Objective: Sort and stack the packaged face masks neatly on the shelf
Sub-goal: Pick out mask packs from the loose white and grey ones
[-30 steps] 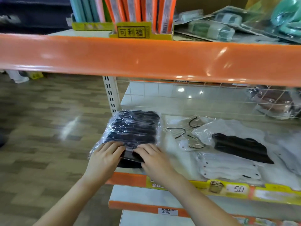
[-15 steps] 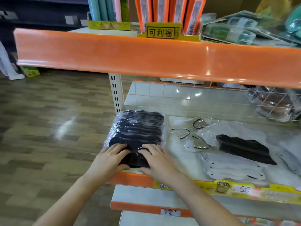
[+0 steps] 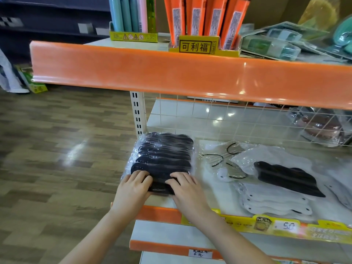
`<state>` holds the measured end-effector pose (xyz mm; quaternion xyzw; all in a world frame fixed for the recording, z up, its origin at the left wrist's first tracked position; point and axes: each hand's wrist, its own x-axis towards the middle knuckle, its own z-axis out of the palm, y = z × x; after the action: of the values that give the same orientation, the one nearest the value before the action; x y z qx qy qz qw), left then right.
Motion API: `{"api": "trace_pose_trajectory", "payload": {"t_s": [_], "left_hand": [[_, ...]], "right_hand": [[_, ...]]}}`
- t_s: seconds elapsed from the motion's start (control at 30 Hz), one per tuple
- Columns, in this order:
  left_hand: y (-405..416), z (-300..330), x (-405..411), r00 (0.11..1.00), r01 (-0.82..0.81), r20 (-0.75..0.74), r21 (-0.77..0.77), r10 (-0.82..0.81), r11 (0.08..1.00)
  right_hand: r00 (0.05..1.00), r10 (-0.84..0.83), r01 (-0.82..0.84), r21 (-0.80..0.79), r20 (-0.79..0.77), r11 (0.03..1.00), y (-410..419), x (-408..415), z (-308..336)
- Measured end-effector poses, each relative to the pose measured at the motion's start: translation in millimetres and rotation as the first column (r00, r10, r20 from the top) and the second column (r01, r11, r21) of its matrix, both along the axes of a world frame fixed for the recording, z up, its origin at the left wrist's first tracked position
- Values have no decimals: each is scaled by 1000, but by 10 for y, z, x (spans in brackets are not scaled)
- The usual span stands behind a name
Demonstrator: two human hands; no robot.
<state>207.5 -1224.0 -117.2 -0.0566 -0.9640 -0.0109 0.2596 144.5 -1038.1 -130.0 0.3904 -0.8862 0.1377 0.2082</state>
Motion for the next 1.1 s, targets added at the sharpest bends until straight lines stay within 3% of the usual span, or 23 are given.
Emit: {"api": "trace_pose_trajectory", "payload": {"t_s": [0.17,0.57,0.93,1.1], "left_hand": [[-2,-29,56,999,17,-34,6,-16,1000],[137,-123,106,981,-113,163,39,105,993],[235,-118,6,971,-170,182,53,158,984],[509,-42,-101,954,-246,198,88,225,965]], "right_hand": [[1000,4,-3,-28,23,1000,14,11,-5],[985,79,-61,-121,155,991,30,5,6],[989,55,-33,-150,141,988,18,15,-7],[993,-34,54,-189,109,981,79,-14,121]]}}
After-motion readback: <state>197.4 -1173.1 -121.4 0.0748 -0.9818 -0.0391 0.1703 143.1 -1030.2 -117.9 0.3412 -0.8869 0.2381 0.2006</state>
